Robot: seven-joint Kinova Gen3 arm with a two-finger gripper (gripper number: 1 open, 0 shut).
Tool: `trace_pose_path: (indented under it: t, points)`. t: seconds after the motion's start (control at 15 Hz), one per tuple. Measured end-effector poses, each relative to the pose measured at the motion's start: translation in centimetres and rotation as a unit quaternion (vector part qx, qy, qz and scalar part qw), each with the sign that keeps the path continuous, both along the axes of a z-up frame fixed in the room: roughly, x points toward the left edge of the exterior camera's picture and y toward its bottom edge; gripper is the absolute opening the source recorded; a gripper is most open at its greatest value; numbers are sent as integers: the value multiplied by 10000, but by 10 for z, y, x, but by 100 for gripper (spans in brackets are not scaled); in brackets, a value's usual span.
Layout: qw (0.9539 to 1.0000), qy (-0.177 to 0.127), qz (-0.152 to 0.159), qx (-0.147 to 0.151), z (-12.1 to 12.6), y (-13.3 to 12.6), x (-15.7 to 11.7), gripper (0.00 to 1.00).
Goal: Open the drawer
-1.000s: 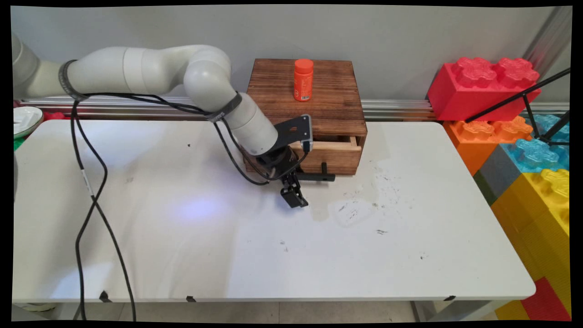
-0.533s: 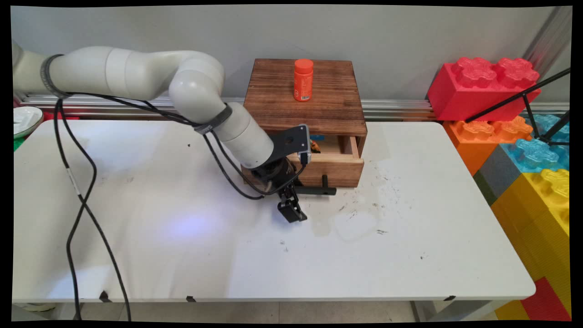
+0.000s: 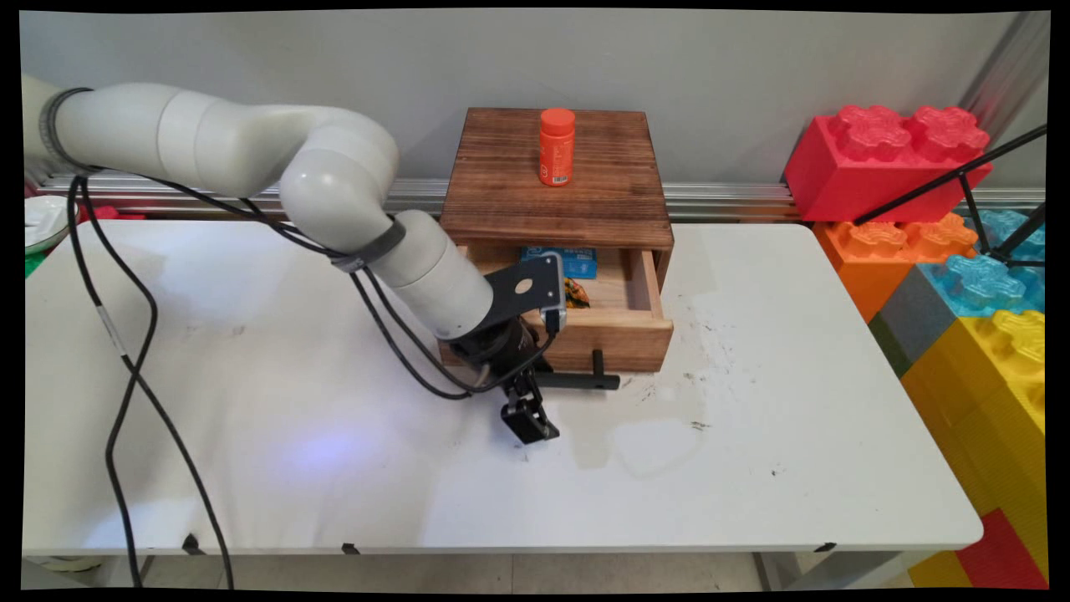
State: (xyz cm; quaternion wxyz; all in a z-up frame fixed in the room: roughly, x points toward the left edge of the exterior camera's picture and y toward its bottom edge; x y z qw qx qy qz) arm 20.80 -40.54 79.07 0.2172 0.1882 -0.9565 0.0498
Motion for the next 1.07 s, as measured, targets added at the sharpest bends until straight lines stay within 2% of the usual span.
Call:
trace_pose_path:
  t: [1.07]
  points:
    - [9999, 1, -86, 69, -4, 56, -13, 100]
